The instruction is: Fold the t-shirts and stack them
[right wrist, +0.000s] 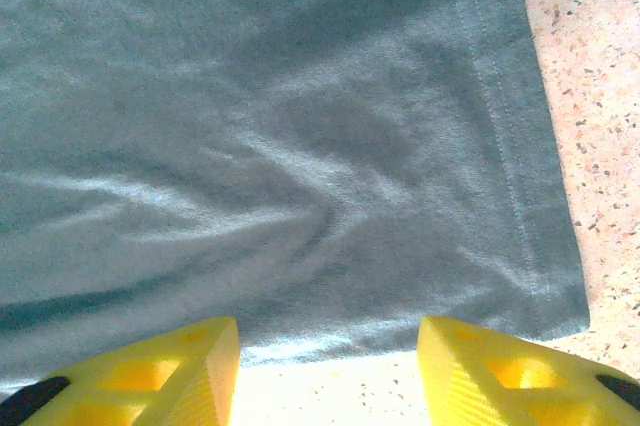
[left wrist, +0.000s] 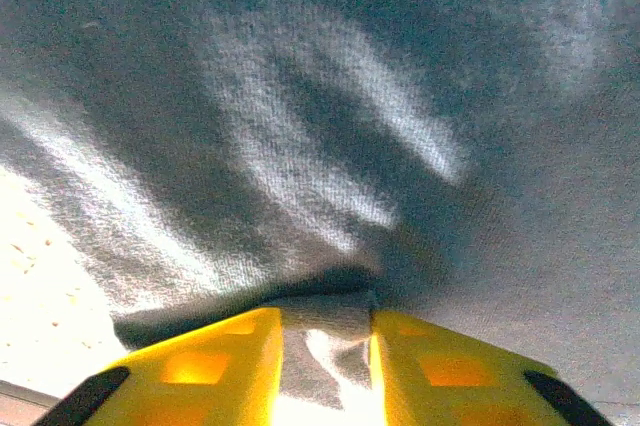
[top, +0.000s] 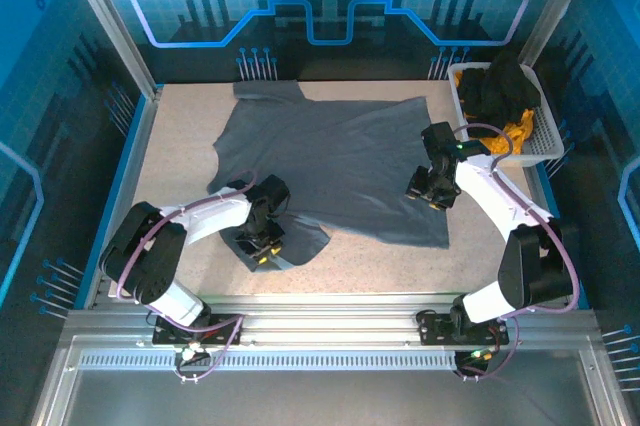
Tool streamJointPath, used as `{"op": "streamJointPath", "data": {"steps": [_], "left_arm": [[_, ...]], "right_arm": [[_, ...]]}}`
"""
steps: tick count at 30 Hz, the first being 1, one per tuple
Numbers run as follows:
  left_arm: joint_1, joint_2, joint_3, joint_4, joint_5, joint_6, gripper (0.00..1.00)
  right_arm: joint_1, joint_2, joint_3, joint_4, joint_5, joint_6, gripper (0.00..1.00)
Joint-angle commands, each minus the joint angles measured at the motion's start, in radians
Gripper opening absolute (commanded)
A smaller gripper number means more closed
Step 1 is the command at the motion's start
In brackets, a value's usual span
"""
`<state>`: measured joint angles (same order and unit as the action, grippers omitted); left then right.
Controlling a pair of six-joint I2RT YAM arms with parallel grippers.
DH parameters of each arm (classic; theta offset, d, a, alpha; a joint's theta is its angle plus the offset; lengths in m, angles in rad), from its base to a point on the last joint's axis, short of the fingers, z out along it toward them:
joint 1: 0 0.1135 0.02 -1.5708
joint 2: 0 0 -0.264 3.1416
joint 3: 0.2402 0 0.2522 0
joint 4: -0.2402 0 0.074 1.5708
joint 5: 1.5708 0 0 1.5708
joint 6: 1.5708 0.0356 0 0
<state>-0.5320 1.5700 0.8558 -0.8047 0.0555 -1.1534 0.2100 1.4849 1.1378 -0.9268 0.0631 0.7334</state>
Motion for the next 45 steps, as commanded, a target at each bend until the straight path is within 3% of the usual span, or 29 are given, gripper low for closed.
{"op": "streamJointPath", "data": {"steps": [1,8,19,28,33,45], "left_arm": [[-0.010,-0.022,-0.019,-0.040,-0.017,0.016,0.22],[-0.009,-0.034,-0.032,-0.054,-0.034,0.020,0.00],[-0.012,-0.193,0.023,-0.214,-0.028,0.069,0.00],[-0.014,-0.347,0.038,-0.423,0.009,0.177,0.00],[-0.017,-0.408,0.005,-0.476,0.043,0.202,0.00],[-0.039,-0.478,-0.049,-0.517,0.122,0.245,0.00]], "right_arm": [[0.003,-0.021,-0.016,-0.014,0.001,0.014,0.51],[0.002,-0.037,-0.030,-0.017,0.010,0.023,0.50],[-0.013,-0.149,-0.140,-0.065,0.022,0.112,0.50],[-0.231,-0.240,-0.384,-0.029,-0.053,0.240,0.52],[-0.301,-0.219,-0.448,0.048,-0.071,0.263,0.51],[-0.337,-0.107,-0.454,0.193,-0.122,0.266,0.43]]}}
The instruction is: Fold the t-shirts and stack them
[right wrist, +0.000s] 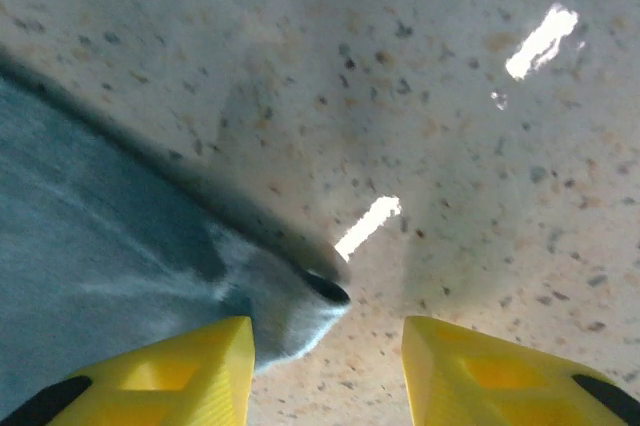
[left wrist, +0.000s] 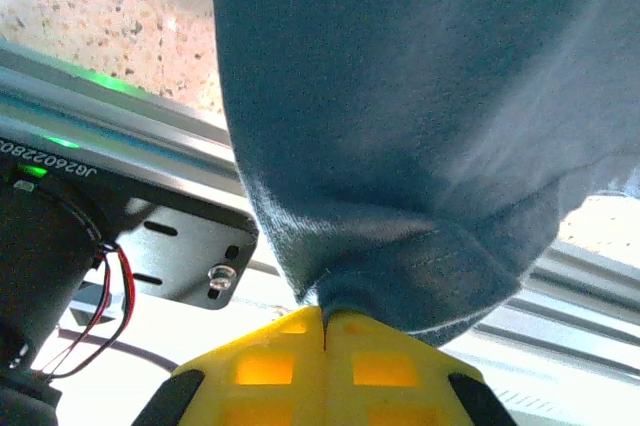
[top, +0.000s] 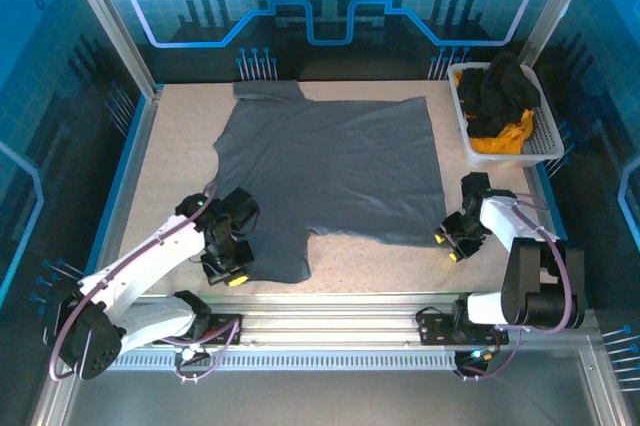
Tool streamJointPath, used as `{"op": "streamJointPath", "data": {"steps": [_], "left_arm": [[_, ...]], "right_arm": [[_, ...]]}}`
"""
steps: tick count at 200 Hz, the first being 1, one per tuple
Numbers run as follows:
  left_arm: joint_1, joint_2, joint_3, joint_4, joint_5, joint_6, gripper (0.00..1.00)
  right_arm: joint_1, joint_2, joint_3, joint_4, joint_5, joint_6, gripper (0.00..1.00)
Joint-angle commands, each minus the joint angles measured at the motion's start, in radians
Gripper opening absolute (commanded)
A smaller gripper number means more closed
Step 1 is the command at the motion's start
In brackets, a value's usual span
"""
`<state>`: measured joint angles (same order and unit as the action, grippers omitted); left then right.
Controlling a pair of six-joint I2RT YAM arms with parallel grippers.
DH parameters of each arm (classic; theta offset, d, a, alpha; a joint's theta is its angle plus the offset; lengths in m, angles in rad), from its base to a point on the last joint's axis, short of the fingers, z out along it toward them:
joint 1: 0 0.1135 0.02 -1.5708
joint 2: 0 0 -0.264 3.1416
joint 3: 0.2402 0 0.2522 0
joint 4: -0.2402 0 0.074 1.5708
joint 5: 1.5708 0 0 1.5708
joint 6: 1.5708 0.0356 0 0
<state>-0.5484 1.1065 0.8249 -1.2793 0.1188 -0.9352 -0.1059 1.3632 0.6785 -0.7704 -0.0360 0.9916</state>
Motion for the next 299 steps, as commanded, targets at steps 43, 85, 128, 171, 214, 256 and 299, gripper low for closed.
{"op": "streamJointPath", "data": {"steps": [43,85,128,171,214,256,299], "left_arm": [[-0.108,-0.001,-0.029,0.063,0.128,-0.012,0.00],[-0.197,-0.005,-0.015,0.179,0.173,-0.045,0.00],[-0.182,-0.016,0.132,0.132,0.020,-0.028,0.00],[0.012,0.075,0.308,0.224,-0.021,0.049,0.00],[0.189,0.248,0.497,0.349,-0.006,0.159,0.00],[0.332,0.394,0.635,0.473,0.032,0.204,0.00],[0.395,0.515,0.778,0.514,0.034,0.267,0.00]], "right_arm": [[-0.026,0.086,0.013,0.009,-0.017,-0.012,0.31],[-0.025,0.042,0.033,-0.041,0.063,-0.017,0.03],[-0.013,-0.015,0.124,-0.103,0.116,-0.047,0.00],[0.057,0.021,0.266,-0.153,0.126,-0.043,0.00],[0.065,0.097,0.383,-0.169,0.113,-0.010,0.00],[0.055,0.224,0.502,-0.191,0.085,0.036,0.00],[0.058,0.310,0.600,-0.199,0.087,0.068,0.00]]}}
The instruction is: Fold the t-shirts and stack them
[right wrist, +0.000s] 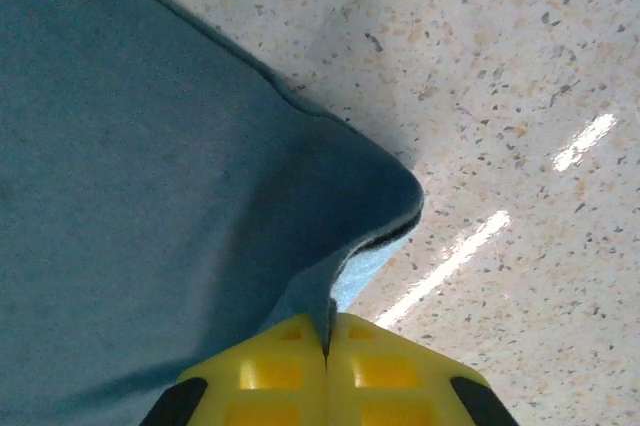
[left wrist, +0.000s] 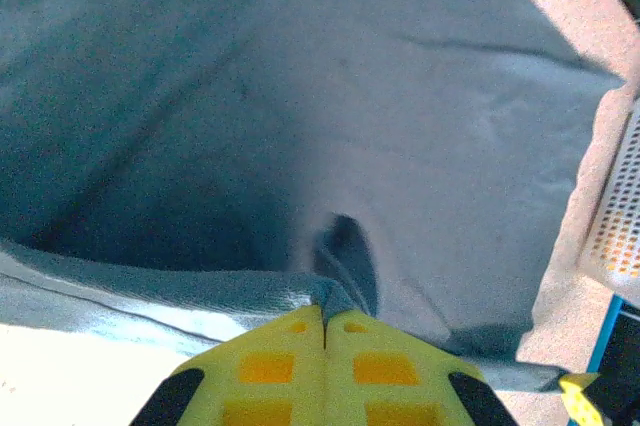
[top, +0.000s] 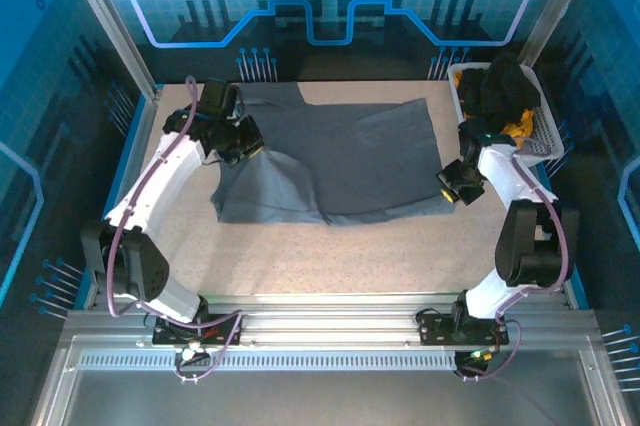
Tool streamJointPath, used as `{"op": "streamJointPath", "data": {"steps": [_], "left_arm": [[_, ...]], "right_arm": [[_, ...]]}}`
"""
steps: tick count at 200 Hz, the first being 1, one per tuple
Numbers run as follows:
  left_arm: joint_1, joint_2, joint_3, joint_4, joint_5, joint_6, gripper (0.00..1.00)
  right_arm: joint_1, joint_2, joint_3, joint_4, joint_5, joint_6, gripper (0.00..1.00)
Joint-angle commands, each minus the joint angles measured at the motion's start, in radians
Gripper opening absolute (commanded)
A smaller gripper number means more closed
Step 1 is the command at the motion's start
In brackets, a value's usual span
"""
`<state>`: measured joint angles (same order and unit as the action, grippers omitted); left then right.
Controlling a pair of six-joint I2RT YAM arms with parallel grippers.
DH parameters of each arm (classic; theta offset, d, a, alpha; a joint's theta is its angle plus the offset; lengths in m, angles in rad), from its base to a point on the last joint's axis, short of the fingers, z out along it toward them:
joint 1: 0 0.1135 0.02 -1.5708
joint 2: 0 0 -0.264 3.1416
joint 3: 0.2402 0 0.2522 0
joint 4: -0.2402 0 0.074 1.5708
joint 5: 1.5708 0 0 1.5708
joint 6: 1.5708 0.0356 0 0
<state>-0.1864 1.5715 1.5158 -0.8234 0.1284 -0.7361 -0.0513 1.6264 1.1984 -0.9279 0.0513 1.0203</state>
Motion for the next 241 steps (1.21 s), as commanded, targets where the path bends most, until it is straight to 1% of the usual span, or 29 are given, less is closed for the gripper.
{"op": "streamJointPath", "data": {"steps": [1,45,79,118,139,181,241], "left_arm": [[0.034,0.052,0.090,0.059,0.024,0.068,0.00],[0.073,0.121,0.172,0.091,0.037,0.079,0.00],[0.091,0.162,0.234,0.073,0.026,0.086,0.00],[0.110,0.164,0.241,0.040,-0.021,0.101,0.00],[0.118,0.163,0.239,0.024,-0.049,0.109,0.00],[0.136,0.169,0.218,0.043,-0.052,0.109,0.00],[0.159,0.235,0.240,0.064,-0.054,0.108,0.00]], "right_arm": [[0.004,0.049,0.083,-0.042,0.000,0.040,0.00],[0.004,0.124,0.161,-0.056,0.021,0.045,0.00],[0.006,0.167,0.204,-0.054,0.024,0.050,0.00],[0.008,0.202,0.272,-0.071,0.059,0.046,0.00],[0.008,0.224,0.294,-0.059,0.057,0.039,0.00],[0.013,0.314,0.367,-0.056,0.022,0.010,0.00],[0.018,0.405,0.463,-0.074,0.040,-0.006,0.00]]}}
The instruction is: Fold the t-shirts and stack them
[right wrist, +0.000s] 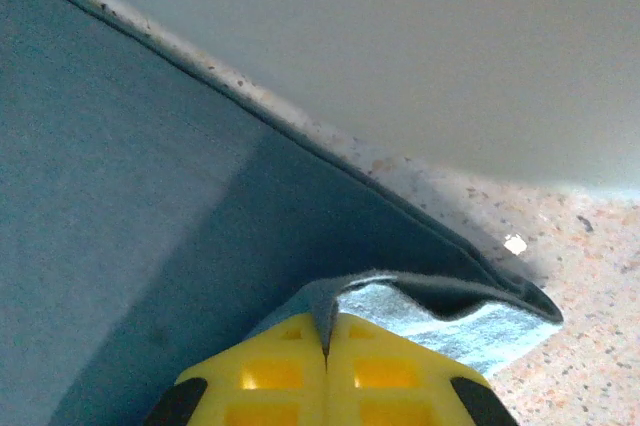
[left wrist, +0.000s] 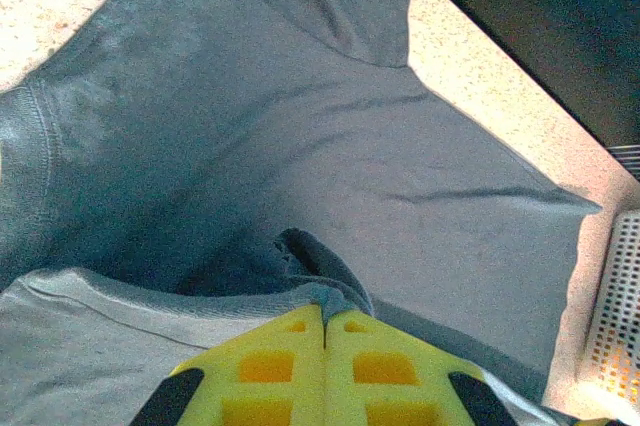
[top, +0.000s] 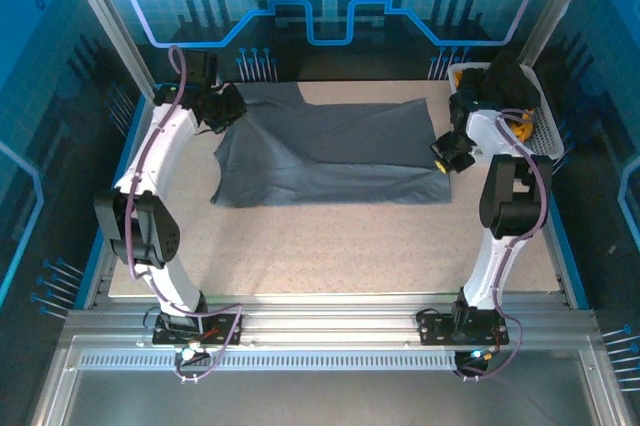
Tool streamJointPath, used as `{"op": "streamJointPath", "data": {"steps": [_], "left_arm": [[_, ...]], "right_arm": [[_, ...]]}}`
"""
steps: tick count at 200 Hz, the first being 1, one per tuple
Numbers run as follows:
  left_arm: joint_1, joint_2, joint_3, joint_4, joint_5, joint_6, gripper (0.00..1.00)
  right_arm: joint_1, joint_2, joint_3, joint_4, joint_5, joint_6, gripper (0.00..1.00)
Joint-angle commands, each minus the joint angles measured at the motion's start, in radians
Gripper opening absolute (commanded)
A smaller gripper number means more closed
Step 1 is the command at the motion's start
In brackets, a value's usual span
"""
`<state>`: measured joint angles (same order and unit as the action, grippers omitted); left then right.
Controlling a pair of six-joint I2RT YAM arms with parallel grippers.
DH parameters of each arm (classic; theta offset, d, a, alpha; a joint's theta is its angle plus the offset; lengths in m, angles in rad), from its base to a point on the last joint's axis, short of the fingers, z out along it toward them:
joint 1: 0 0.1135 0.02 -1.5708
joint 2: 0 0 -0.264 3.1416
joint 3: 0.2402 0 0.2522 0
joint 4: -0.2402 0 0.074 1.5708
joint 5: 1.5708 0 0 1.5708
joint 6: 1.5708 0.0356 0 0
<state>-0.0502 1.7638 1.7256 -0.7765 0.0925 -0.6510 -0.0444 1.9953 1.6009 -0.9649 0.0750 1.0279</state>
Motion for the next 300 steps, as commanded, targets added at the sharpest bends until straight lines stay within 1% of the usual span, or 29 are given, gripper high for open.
{"op": "streamJointPath", "data": {"steps": [1,33,50,52,55,56,63,67,77,85,94,104,135,152,173,203,222,231,252,261,269,300], "left_arm": [[0.023,0.044,0.032,0.016,-0.018,0.023,0.00],[0.034,0.107,0.054,0.030,-0.016,0.020,0.00],[0.044,0.147,0.078,0.034,-0.010,0.022,0.00],[0.044,0.150,0.083,0.032,-0.010,0.024,0.02],[0.045,0.158,0.090,0.027,-0.011,0.026,0.08],[0.046,0.159,0.094,0.024,-0.011,0.027,0.10],[0.050,0.172,0.113,0.006,-0.020,0.033,0.30],[0.050,0.177,0.123,-0.008,-0.029,0.037,0.39],[0.057,0.177,0.134,-0.041,-0.053,0.044,0.47],[0.063,0.162,0.117,-0.058,-0.072,0.046,0.52],[0.075,0.131,0.074,-0.069,-0.086,0.036,0.58],[0.094,0.086,-0.006,-0.072,-0.086,0.009,0.63],[0.146,-0.050,-0.337,-0.040,-0.037,-0.094,0.61],[0.178,-0.097,-0.517,0.037,0.021,-0.152,0.61],[0.213,-0.110,-0.652,0.113,0.092,-0.226,0.61],[0.216,-0.099,-0.722,0.222,0.139,-0.289,0.61],[0.216,-0.073,-0.720,0.235,0.146,-0.312,0.61],[0.215,-0.061,-0.715,0.226,0.136,-0.312,0.57],[0.216,-0.050,-0.713,0.196,0.089,-0.291,0.42],[0.216,-0.051,-0.715,0.183,0.065,-0.276,0.39],[0.216,-0.055,-0.721,0.178,0.051,-0.266,0.37],[0.215,-0.064,-0.746,0.169,0.021,-0.238,0.36]], "right_arm": [[0.011,0.038,0.062,-0.037,0.017,-0.015,0.00],[0.010,0.094,0.119,-0.033,0.001,-0.040,0.00],[-0.002,0.130,0.153,-0.009,-0.056,-0.087,0.16],[-0.004,0.136,0.162,-0.011,-0.064,-0.093,0.18],[-0.005,0.146,0.180,-0.019,-0.075,-0.106,0.22],[-0.005,0.146,0.180,-0.019,-0.075,-0.106,0.22],[-0.009,0.160,0.208,-0.040,-0.084,-0.133,0.31],[-0.011,0.163,0.223,-0.050,-0.087,-0.149,0.37],[-0.014,0.151,0.240,-0.072,-0.086,-0.177,0.47],[-0.018,0.122,0.232,-0.074,-0.081,-0.193,0.53],[-0.023,0.074,0.203,-0.071,-0.074,-0.207,0.57],[-0.023,0.018,0.160,-0.069,-0.058,-0.214,0.59],[-0.022,-0.159,-0.076,-0.005,-0.069,-0.196,0.61],[-0.014,-0.226,-0.203,0.029,-0.090,-0.197,0.61],[-0.014,-0.294,-0.338,0.073,-0.104,-0.207,0.61],[-0.031,-0.327,-0.445,0.138,-0.118,-0.231,0.62],[-0.049,-0.304,-0.474,0.165,-0.128,-0.232,0.62],[-0.055,-0.291,-0.483,0.175,-0.129,-0.227,0.62],[-0.060,-0.257,-0.490,0.194,-0.126,-0.221,0.61],[-0.060,-0.245,-0.489,0.201,-0.123,-0.217,0.61],[-0.059,-0.237,-0.486,0.202,-0.118,-0.208,0.61],[-0.058,-0.209,-0.473,0.222,-0.100,-0.189,0.58]]}}
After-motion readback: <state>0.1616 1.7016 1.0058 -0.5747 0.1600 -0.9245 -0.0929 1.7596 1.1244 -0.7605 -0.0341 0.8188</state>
